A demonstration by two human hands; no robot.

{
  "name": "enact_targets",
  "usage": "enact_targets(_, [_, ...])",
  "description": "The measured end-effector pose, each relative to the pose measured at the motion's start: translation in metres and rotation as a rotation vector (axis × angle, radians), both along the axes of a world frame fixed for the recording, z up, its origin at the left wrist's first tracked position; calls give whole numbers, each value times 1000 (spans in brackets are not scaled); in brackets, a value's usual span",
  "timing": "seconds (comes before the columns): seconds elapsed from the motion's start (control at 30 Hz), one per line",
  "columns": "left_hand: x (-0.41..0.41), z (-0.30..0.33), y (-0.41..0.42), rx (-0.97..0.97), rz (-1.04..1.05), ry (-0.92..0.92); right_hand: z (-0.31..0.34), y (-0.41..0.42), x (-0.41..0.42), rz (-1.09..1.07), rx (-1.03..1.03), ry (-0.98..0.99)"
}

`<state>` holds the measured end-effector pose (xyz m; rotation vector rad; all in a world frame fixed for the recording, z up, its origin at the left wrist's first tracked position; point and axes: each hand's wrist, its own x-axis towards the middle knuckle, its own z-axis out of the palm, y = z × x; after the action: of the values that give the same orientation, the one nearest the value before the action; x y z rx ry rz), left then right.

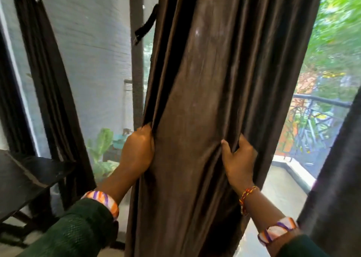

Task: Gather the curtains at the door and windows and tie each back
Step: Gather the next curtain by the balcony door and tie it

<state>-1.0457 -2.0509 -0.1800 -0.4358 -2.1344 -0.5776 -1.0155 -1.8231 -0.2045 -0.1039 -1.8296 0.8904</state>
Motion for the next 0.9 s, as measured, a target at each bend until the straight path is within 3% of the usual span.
enact_targets(0.13, [12, -8, 46, 7, -156, 40, -19, 5, 31, -73, 153, -60])
enact_targets(0.3, [33, -13, 94, 11, -262, 27, -24, -17, 58, -141, 372, 30])
enact_targets(0.47, [30, -8, 90, 122, -195, -21, -27, -6, 66, -70, 8, 25])
enact_targets(0.53, [27, -6, 74, 146, -146, -25, -26, 9, 68, -122, 5, -12])
enact_targets(0.7, [27, 0, 48, 180, 10, -106, -24, 20, 80, -186, 176, -20])
enact_targets(0.9, [53, -3, 54, 56, -184, -11, -29, -15, 86, -125, 471, -89])
